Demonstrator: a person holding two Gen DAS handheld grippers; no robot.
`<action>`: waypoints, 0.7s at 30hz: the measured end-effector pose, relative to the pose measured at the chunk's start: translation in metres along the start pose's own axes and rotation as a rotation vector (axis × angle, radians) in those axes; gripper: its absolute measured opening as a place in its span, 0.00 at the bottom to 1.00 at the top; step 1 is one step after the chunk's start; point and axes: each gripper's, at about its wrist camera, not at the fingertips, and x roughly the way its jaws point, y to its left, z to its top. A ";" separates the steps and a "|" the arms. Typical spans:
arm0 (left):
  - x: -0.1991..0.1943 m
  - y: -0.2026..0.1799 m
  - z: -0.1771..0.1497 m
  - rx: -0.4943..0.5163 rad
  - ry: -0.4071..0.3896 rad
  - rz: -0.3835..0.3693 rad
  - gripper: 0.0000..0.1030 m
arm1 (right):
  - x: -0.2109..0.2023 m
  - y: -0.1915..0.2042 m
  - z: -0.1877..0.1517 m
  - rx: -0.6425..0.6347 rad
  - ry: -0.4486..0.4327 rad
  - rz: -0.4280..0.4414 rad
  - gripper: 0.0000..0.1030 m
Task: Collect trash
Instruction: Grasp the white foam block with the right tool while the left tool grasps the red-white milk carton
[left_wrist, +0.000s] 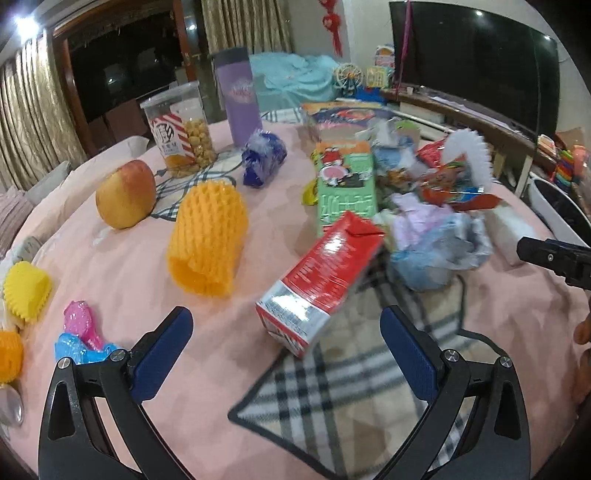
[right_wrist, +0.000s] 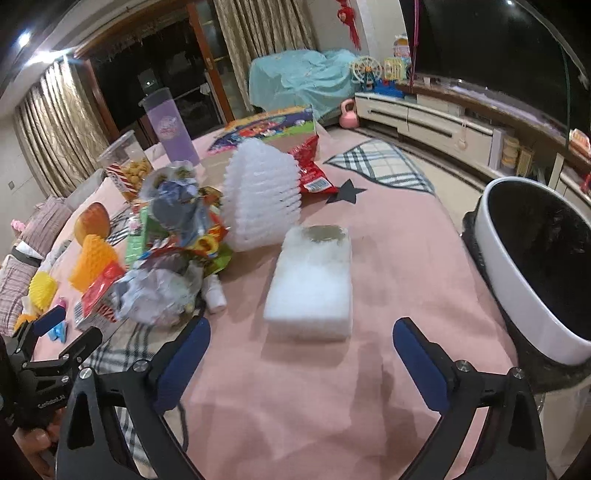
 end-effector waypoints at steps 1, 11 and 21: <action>0.003 0.001 0.000 -0.005 0.013 -0.010 1.00 | 0.005 -0.002 0.001 0.001 0.012 0.001 0.93; 0.014 -0.003 -0.004 0.003 0.074 -0.088 0.40 | 0.014 -0.012 0.003 0.019 0.025 -0.013 0.55; -0.039 -0.009 -0.030 -0.055 -0.025 -0.162 0.35 | -0.020 -0.025 -0.018 0.062 -0.020 0.083 0.48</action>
